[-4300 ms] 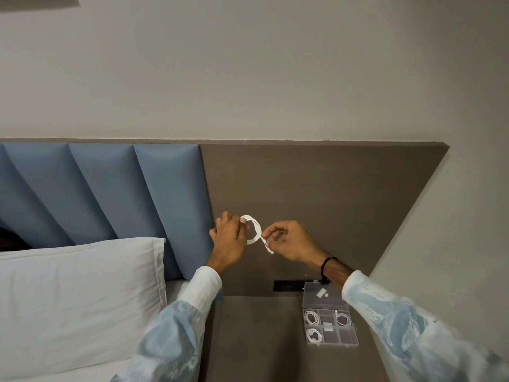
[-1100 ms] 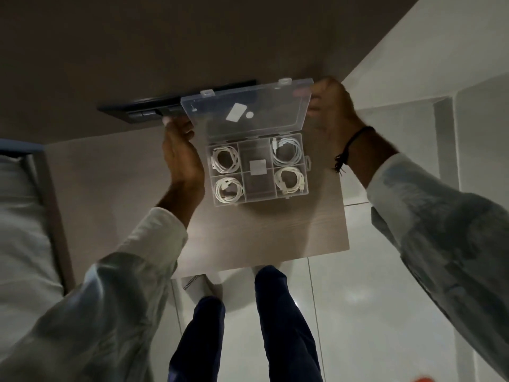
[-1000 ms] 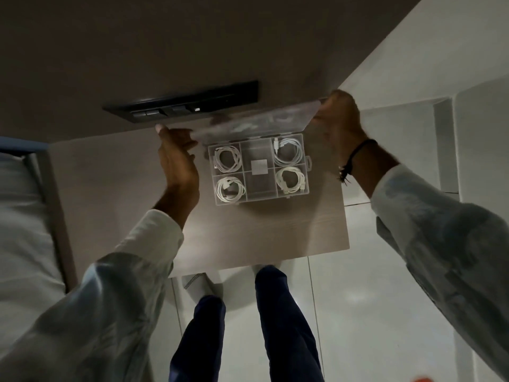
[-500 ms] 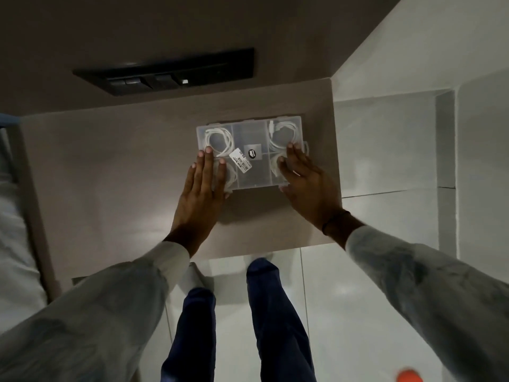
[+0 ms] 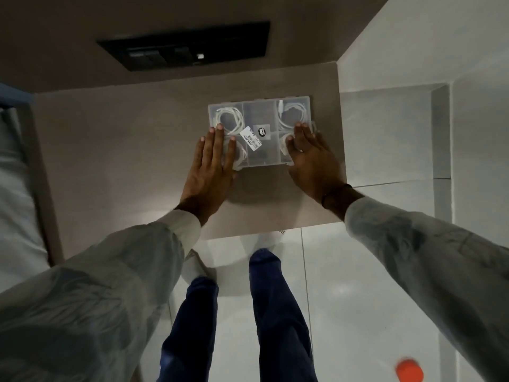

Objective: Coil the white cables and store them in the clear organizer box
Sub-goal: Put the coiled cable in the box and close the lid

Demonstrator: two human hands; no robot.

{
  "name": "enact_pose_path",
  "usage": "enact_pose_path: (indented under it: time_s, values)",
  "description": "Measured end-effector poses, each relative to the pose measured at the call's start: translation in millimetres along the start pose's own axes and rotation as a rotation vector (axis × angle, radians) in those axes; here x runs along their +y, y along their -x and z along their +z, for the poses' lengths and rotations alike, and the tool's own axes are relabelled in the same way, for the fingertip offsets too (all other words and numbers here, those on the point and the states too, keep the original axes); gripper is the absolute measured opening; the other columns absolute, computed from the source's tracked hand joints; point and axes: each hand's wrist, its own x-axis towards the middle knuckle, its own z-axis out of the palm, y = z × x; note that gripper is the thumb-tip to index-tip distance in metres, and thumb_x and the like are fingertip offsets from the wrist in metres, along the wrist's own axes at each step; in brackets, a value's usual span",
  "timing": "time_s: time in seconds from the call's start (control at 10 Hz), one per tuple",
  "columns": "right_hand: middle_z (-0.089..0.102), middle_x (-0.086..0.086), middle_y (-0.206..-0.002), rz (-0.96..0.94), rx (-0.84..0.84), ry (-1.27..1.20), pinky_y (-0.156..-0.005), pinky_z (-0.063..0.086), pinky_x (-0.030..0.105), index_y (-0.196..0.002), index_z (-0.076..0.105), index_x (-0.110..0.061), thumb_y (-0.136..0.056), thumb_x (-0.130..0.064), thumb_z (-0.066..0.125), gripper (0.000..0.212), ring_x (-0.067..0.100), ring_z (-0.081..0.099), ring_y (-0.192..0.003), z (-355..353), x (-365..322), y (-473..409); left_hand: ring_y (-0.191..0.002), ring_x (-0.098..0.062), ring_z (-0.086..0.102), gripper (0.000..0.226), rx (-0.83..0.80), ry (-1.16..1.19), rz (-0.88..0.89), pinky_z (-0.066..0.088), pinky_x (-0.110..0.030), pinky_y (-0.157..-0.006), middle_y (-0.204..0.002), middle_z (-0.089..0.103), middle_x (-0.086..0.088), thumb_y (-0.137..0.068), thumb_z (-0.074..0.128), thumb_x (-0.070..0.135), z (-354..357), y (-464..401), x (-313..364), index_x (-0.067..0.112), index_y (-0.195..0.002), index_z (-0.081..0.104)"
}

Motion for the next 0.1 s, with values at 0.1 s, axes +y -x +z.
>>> enact_pose_path:
  time_s: [0.1]
  values:
    - [0.045, 0.014, -0.157, 0.108, 0.057, -0.192, -0.122, 0.029, 0.052, -0.152, 0.045, -0.017, -0.092, -0.035, 0.067, 0.066, 0.034, 0.041, -0.146, -59.1, -21.0, 7.9, -0.156, -0.045, 0.007, 0.079, 0.037, 0.021, 0.033, 0.014, -0.062, -0.125, -0.170, 0.004, -0.024, -0.104, 0.041, 0.048, -58.3, 6.4, -17.4, 0.010, -0.163, 0.004]
